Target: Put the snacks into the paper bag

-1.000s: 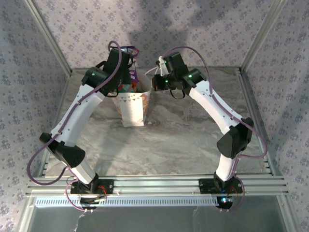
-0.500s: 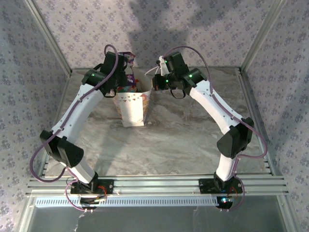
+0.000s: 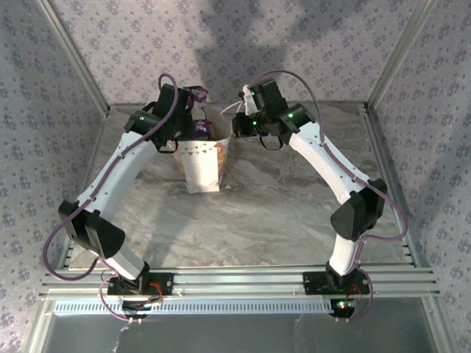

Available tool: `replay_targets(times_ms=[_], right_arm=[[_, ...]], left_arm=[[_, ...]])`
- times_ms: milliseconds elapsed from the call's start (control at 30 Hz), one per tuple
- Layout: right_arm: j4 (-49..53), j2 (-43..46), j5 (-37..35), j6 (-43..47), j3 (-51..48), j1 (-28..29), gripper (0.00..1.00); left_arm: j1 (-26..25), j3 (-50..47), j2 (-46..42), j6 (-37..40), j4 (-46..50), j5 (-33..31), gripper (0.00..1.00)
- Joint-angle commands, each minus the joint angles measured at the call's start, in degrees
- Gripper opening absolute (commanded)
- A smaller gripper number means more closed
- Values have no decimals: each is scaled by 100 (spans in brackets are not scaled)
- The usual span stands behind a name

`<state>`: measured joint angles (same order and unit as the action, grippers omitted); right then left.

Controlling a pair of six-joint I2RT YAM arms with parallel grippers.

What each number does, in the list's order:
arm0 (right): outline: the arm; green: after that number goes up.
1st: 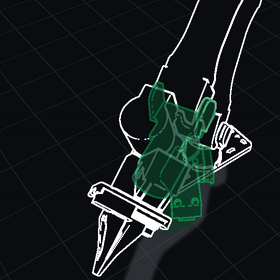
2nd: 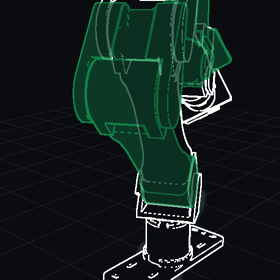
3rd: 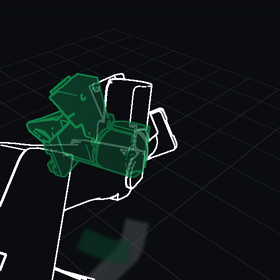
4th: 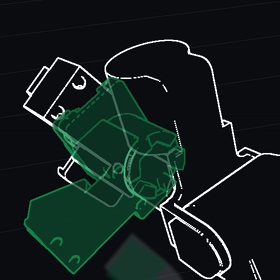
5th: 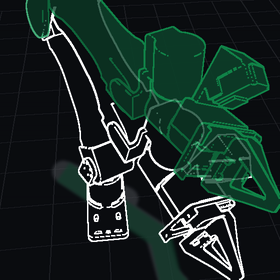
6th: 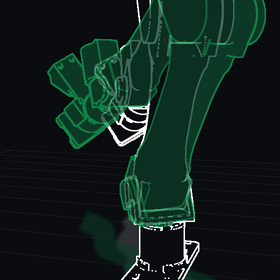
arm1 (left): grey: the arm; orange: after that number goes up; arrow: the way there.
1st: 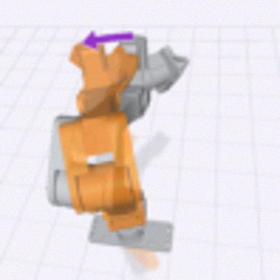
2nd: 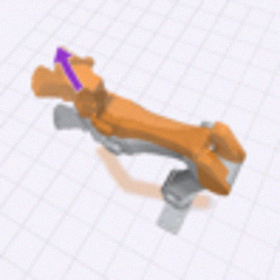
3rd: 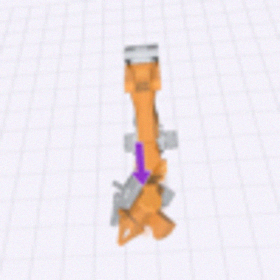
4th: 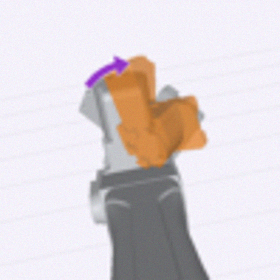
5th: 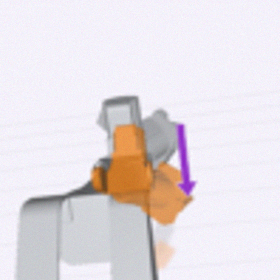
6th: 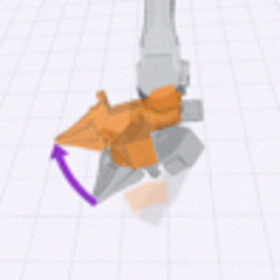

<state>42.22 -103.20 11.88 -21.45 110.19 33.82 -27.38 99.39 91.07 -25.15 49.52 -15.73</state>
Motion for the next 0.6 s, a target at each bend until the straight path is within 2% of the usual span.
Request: replay_targets(times_ms=[0,567], right_arm=[[51,-47,60,-69,266,-24,0],[85,-7,-6,-69,266,72,0]], left_arm=[[-5,18,-334,-156,-85,232,0],[-3,-76,-373,-478,652,739,0]])
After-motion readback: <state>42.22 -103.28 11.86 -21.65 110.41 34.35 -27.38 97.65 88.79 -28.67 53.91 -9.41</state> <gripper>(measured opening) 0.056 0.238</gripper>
